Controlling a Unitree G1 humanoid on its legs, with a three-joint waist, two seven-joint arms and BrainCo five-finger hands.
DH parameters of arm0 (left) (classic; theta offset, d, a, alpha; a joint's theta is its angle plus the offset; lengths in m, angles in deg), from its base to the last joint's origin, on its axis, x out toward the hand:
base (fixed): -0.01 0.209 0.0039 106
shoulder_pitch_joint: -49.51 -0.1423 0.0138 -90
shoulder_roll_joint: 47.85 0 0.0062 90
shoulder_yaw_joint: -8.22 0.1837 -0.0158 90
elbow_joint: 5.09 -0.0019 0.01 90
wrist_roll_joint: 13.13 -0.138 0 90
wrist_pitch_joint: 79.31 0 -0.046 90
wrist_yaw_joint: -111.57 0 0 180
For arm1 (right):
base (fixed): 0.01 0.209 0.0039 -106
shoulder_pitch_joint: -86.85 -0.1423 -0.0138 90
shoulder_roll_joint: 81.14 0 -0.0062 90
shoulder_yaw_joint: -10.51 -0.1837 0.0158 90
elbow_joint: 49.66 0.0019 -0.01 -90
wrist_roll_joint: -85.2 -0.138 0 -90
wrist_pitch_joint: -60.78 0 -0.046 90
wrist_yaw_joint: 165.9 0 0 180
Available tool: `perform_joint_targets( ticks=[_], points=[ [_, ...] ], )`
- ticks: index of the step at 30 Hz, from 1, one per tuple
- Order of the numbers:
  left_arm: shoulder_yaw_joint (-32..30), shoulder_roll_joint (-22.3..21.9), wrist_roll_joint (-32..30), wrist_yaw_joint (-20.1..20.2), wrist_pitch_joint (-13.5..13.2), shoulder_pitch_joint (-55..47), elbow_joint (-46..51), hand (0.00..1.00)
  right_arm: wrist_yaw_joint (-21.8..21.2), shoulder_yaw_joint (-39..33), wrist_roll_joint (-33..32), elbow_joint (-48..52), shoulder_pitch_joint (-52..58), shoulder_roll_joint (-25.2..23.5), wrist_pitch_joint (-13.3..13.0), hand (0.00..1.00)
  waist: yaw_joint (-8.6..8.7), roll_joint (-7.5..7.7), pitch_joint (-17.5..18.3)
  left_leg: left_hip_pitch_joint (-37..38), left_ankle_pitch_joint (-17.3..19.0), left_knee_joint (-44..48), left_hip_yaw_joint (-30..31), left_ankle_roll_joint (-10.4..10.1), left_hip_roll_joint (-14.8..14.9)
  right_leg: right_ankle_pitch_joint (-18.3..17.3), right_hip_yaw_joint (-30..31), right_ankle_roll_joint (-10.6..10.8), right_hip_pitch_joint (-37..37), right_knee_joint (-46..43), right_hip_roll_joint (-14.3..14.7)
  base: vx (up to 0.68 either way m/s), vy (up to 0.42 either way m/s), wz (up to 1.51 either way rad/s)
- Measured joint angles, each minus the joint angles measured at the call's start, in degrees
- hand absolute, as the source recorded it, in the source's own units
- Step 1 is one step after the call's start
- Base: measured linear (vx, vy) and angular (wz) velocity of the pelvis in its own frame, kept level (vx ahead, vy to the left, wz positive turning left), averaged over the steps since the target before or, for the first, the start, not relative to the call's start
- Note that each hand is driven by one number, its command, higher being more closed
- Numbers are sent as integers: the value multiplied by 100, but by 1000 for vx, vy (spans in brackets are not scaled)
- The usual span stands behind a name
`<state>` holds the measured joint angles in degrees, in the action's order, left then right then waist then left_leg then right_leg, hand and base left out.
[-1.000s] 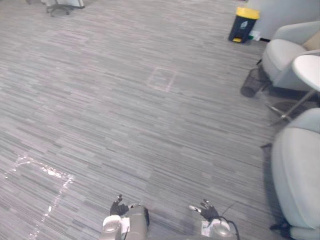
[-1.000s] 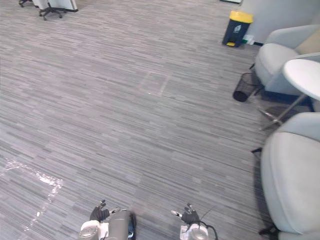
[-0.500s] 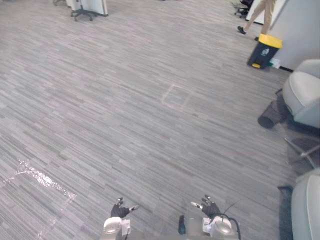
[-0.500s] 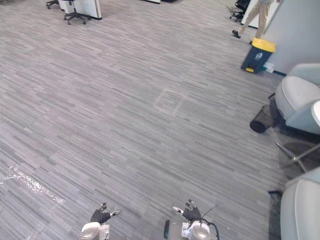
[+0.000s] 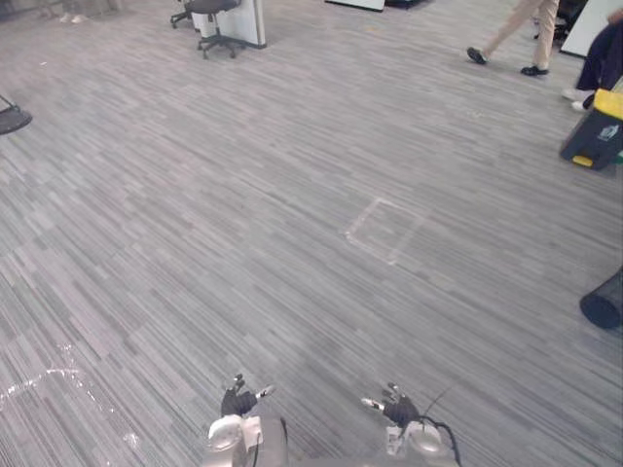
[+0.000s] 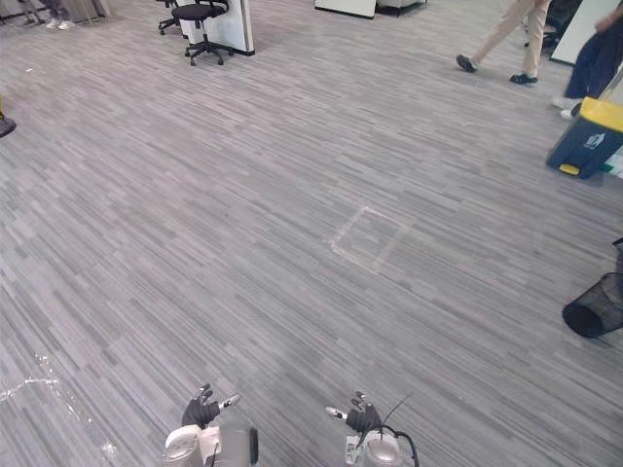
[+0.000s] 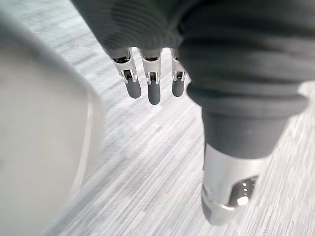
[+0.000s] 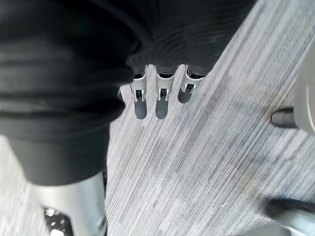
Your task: Organize the slippers on the shoe rack
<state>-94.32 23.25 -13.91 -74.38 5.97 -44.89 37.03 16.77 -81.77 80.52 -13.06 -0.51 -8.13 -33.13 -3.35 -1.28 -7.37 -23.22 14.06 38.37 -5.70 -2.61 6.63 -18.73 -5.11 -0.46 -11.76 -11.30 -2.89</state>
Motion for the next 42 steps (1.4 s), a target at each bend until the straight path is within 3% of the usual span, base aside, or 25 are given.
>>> perform_joint_targets(
  ticks=[1,3,6,7,9,11,13,14,15,18,19,20,21,22,24,26,27,28,31,35,36,37,38,39,42],
  points=[
    [30,71,30,4,-5,0,-75,0,10,-63,9,-116,-61,10,-2,0,-31,124,69,235,-438,-788,-117,101,-355,-123,296,71,-184,84,-228,436,210,-9],
    [62,171,38,-1,-24,15,-231,0,-2,-25,23,-156,-88,-20,-11,0,21,185,148,317,-378,-978,-148,199,-475,139,654,-104,-102,136,-243,518,217,2],
    [-4,368,40,-3,36,6,-455,0,-12,-45,30,-157,-82,-50,-17,0,12,317,179,482,-2,-694,-315,525,-598,408,1176,125,80,-642,-356,474,199,-2],
    [-5,391,83,-8,36,-87,-463,0,-28,-83,39,-155,-57,-57,-27,0,2,337,178,787,198,-827,-412,582,-654,628,1317,661,567,-1931,-340,533,204,-18],
    [13,420,89,-7,51,-98,-485,0,-49,-74,136,-144,-6,-74,-28,0,29,371,117,1255,320,-976,-484,638,-740,947,1419,1293,1243,-3661,-346,436,142,-29],
    [23,400,89,-6,60,-91,-522,0,-63,-11,208,88,99,-55,-60,0,72,343,25,1976,388,-1255,-526,716,-765,745,1100,967,2037,-5085,-339,367,65,-27],
    [7,329,85,-4,54,-32,-485,0,-81,16,234,311,150,-73,-124,0,87,292,-16,2602,645,-1740,-478,661,-684,517,652,614,2781,-5196,-166,298,14,-26],
    [9,345,90,-2,51,-29,-482,0,-84,17,234,349,164,-88,-128,0,88,319,-23,2671,662,-1767,-477,664,-682,470,598,583,2883,-5124,-142,407,-38,-19],
    [17,341,89,-5,55,-20,-493,0,-97,11,232,560,244,-118,-151,0,107,333,-27,2923,885,-1822,-451,638,-581,332,394,494,3180,-4498,19,386,-75,7],
    [84,252,82,1,55,121,-578,0,-105,-46,229,589,234,-64,-222,0,170,360,-44,3305,1061,-2053,-296,477,-513,578,-35,303,3353,-2247,98,387,-101,33],
    [122,119,57,3,52,177,-633,0,-105,-179,227,508,170,-31,-215,0,267,326,-29,3535,1100,-2292,-138,375,-499,1386,-41,131,3427,-1224,163,511,-161,47],
    [125,90,46,5,52,157,-657,0,-104,-191,229,504,163,-18,-210,0,290,282,7,3614,1089,-2396,-108,356,-467,1588,-37,79,3401,-1170,217,710,-218,53],
    [126,44,30,13,50,147,-749,0,-95,-200,232,488,135,-2,-197,0,317,185,87,3787,1023,-2529,108,263,-356,1723,-41,-173,3352,-1215,345,688,-228,33],
    [133,-44,3,42,53,167,-792,0,-79,-245,231,450,44,6,-151,0,270,59,49,3848,743,-2402,460,6,-218,1421,-237,-308,3401,-1818,307,830,-299,41],
    [255,-66,-22,66,58,207,-794,0,-88,-276,233,514,25,90,-152,0,392,62,17,3790,484,-1896,649,105,-273,1101,-400,-243,3539,-2416,323,559,-262,37],
    [156,-72,-24,72,66,134,-759,0,-107,-137,230,502,130,111,-139,0,361,-154,141,3085,-35,185,732,-1,-93,812,-581,-491,2874,-1714,568,542,-253,2],
    [36,-35,-47,104,62,81,-685,0,-123,-137,223,493,152,105,-92,0,272,-271,165,2552,-580,1349,723,-70,153,722,-460,-635,2552,-1435,807,589,-120,-61],
    [-70,-14,-48,78,61,50,-600,0,-118,-124,202,461,157,48,-73,0,261,-327,140,2037,-571,2316,536,-54,342,615,-284,-741,2110,-1141,963,590,-84,-63],
    [-168,151,-36,65,40,-162,-277,0,-104,31,118,373,254,-15,-55,0,112,3,51,1159,-283,2893,59,-36,445,517,316,-775,1024,-386,985,650,-32,-75],
    [-211,155,-13,50,6,-258,-127,0,-63,18,76,215,211,-34,-5,0,-20,35,29,335,296,1299,-183,64,273,469,1037,-685,173,194,798,566,104,-102],
    [-200,139,-24,50,-2,-245,-120,0,-43,-8,77,210,209,-40,-5,0,-20,65,14,217,235,381,-146,32,57,403,1177,-602,53,210,652,424,181,-90],
    [-161,137,-21,48,-6,-249,-140,0,-31,-80,80,179,209,-21,-9,0,-20,22,29,217,-197,-1016,48,-51,-131,289,1407,-515,-73,225,539,429,203,-99],
    [-159,133,-2,48,-11,-249,-208,0,-28,-108,80,111,194,-1,-16,0,-41,-49,21,246,-752,-1375,164,-33,-187,236,1558,-457,-162,254,544,548,272,-100],
    [-164,158,-18,46,-30,-212,-257,0,-19,-142,86,-32,163,-15,10,0,-83,20,60,402,-840,-1393,50,53,-297,174,1807,-369,-264,245,381,557,244,-61],
    [-120,262,-31,53,-65,-189,-313,0,-41,-149,144,-33,211,-127,-4,0,-14,246,217,587,-361,-1210,-284,335,-439,285,2146,-195,213,-919,206,559,247,-42]
  ],
)
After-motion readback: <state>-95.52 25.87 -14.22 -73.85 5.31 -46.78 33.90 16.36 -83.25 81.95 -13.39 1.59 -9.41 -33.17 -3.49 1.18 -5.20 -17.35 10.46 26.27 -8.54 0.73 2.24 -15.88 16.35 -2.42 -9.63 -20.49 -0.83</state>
